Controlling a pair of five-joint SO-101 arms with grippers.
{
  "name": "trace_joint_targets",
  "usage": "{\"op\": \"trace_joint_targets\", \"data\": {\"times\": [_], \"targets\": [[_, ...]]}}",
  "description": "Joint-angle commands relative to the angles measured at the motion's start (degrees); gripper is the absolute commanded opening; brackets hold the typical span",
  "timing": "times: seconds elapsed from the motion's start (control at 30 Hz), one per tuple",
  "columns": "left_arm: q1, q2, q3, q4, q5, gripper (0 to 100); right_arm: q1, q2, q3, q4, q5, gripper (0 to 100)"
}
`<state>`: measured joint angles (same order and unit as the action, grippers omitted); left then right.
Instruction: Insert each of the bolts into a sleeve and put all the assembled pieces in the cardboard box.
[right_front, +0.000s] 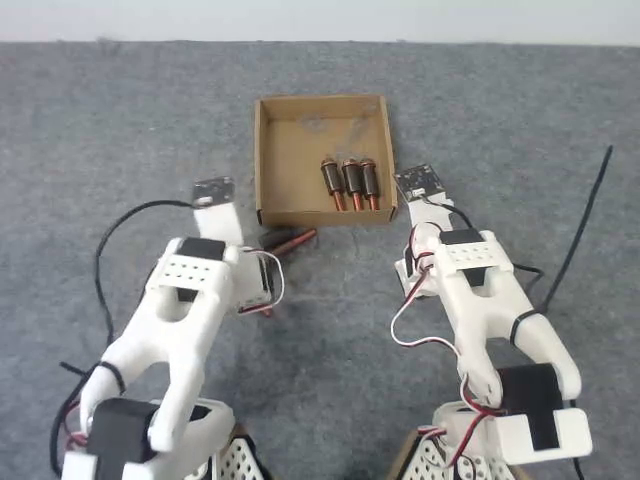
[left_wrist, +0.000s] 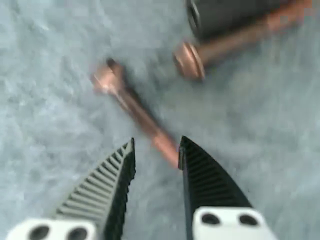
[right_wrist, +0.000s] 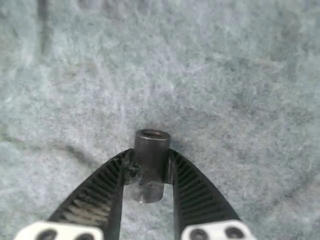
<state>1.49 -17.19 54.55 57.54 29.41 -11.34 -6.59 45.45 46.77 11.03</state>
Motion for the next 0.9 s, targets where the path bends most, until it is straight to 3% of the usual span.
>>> {"op": "trace_joint_targets", "data": {"times": [0.0,0.13,0.87], "targets": [[-1.3,-3.2,1.0,-7.4,3.8,13,-0.1,-3.0,-0.3,-0.4,0.9,0.7],[-1.8,-2.6,2.4,-11.4,6.2,13,-0.1,-3.0,-0.3,-0.4,0.9,0.7],[-5.5,-2.5,2.8,-11.1,6.2,13,-0.1,-3.0,-0.3,-0.4,0.9,0.7]]}}
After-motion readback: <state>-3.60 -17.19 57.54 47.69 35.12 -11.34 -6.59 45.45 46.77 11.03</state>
